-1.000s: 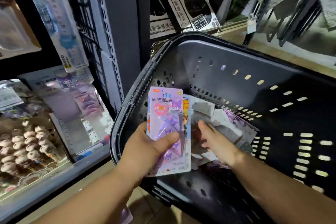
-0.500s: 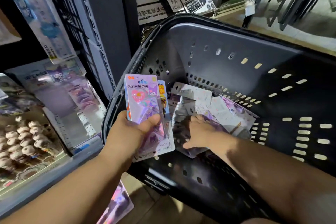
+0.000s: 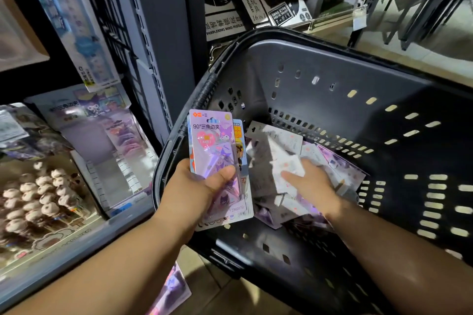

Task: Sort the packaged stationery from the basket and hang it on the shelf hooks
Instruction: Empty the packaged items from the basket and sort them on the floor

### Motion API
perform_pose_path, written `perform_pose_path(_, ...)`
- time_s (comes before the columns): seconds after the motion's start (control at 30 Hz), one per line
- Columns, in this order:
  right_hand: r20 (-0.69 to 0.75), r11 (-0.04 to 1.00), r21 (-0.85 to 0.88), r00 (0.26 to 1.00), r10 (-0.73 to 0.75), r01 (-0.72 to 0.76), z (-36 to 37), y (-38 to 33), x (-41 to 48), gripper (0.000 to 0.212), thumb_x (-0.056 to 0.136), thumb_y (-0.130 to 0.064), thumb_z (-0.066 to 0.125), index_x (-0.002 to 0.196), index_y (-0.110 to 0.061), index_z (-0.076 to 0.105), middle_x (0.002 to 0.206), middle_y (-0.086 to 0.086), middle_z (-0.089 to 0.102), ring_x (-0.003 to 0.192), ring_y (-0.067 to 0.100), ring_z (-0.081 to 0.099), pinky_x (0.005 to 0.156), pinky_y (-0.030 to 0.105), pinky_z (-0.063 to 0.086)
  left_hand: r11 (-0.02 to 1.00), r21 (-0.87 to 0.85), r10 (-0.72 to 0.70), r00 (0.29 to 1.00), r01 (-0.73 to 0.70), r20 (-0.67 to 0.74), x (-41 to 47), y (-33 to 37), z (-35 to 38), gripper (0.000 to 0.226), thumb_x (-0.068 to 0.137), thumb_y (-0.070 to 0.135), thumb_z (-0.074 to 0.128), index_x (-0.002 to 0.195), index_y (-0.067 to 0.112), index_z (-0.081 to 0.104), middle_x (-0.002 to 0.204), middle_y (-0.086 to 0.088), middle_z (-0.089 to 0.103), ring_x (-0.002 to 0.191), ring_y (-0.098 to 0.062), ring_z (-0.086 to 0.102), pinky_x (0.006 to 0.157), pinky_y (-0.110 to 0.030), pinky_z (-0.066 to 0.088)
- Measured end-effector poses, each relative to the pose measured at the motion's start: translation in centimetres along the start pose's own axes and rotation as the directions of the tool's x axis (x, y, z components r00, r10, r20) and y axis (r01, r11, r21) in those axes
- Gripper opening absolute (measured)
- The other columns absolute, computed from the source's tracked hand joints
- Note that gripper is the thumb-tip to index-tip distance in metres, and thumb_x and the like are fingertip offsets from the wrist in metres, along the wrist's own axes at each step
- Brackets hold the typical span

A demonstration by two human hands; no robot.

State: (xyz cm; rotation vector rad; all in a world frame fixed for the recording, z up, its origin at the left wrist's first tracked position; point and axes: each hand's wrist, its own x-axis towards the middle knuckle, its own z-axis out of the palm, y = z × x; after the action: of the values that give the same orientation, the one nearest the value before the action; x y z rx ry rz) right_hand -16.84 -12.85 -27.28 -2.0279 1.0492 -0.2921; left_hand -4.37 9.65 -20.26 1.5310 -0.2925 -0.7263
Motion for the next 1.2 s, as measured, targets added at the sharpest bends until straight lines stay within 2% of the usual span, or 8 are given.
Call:
perform_pose_path(0.1,-0.032,0.854,0.517,0.996,0.084,-0.055,-2.0,-0.5,-0.6,0.012,0.093,-0.021,0.062,0.105,-0.026,0.061,0.107,-0.004,0.07,0.097,0.016,0.066,0.08,0.032,0.052,1.0,0.021,-0.014,1.0,0.013,0.009,0.1,-0.1,0.0,0.08,0.048,0.052,0.088,0.115,0.018,0.061,0.101,-0.003,0.075,0.092,-0.028,0.073,0.092,-0.053,0.054)
perform_pose_path(0.33,-0.091,0.581,0.814,0.989,0.114,0.008,-4.6,-3.0,-1.1,0.024,0.097,-0.014,0.051,0.118,-0.01,0.063,0.107,0.006,0.072,0.092,0.02,0.07,0.078,0.04,0.052,0.999,-0.019,-0.047,0.998,0.047,-0.033,0.5,-0.3,1.0,0.096,0.033,0.065,0.09,0.113,0.022,0.06,0.103,-0.002,0.075,0.093,-0.029,0.072,0.091,-0.053,0.053)
perform_pose_path(0.57,-0.198,0.553,0.826,0.975,0.105,0.108,-4.9,-7.1,-4.1,0.016,0.096,-0.015,0.053,0.081,-0.017,0.05,0.072,-0.009,0.059,0.064,-0.001,0.059,0.057,0.014,0.048,0.99,-0.125,-0.076,0.997,0.072,-0.033,-0.6,0.7,2.6,0.078,0.048,0.05,0.088,0.112,0.018,0.059,0.098,-0.005,0.075,0.074,-0.022,0.072,0.067,-0.04,0.057)
perform_pose_path(0.67,-0.262,0.58,0.794,0.964,0.052,0.184,-4.9,-9.0,-5.5,0.016,0.095,-0.012,0.054,0.086,-0.003,0.044,0.067,0.016,0.046,0.061,0.01,0.049,0.054,0.017,0.042,0.989,-0.147,-0.014,1.0,0.016,0.014,-1.5,2.0,2.8,0.066,0.063,0.047,0.085,0.113,0.012,0.061,0.091,-0.007,0.073,0.046,-0.01,0.057,0.045,-0.023,0.044)
perform_pose_path(0.77,-0.294,0.597,0.766,0.956,-0.008,0.241,-4.9,-11.2,-6.4,0.019,0.095,-0.011,0.055,0.088,0.002,0.043,0.06,0.012,0.047,0.056,0.008,0.05,0.063,0.023,0.039,0.968,-0.235,0.096,0.995,-0.09,0.016,-2.9,3.6,2.5,0.036,0.076,0.028,0.081,0.106,0.015,0.066,0.092,-0.01,0.073,0.063,-0.021,0.061,0.054,-0.024,0.048)
perform_pose_path(0.97,-0.288,0.684,0.643,0.937,-0.2,0.344,-4.6,-16.7,-8.5,0.011,0.097,-0.02,0.056,0.088,-0.026,0.053,0.073,-0.005,0.063,0.055,0.009,0.055,0.043,0.014,0.038,0.892,-0.405,0.227,0.974,-0.199,0.021,-5.4,7.3,-0.4,0.032,0.069,0.016,0.067,0.101,0.013,0.067,0.089,-0.007,0.076,0.074,-0.013,0.072,0.063,-0.016,0.054)
perform_pose_path(1.07,-0.193,0.643,0.704,0.953,-0.236,0.302,-3.1,-19.9,-9.8,0.009,0.094,-0.019,0.058,0.094,-0.013,0.051,0.082,-0.007,0.072,0.075,0.012,0.068,0.059,0.019,0.051,0.867,-0.439,0.248,0.968,-0.237,-0.034,-6.3,9.4,-3.3,0.044,0.069,0.022,0.065,0.11,0.004,0.065,0.101,-0.006,0.075,0.085,-0.01,0.071,0.071,-0.014,0.054)
perform_pose_path(1.2,-0.106,0.722,0.587,0.919,-0.379,0.365,-0.2,-23.6,-12.3,0.017,0.088,-0.013,0.066,0.087,-0.011,0.049,0.059,-0.018,0.06,0.049,-0.004,0.054,0.044,0.008,0.039,0.859,-0.435,0.247,0.963,-0.269,-0.107,-7.6,11.8,-8.3,0.016,0.083,0.01,0.061,0.098,0.006,0.065,0.076,0.003,0.075,0.062,-0.003,0.069,0.055,-0.013,0.053)
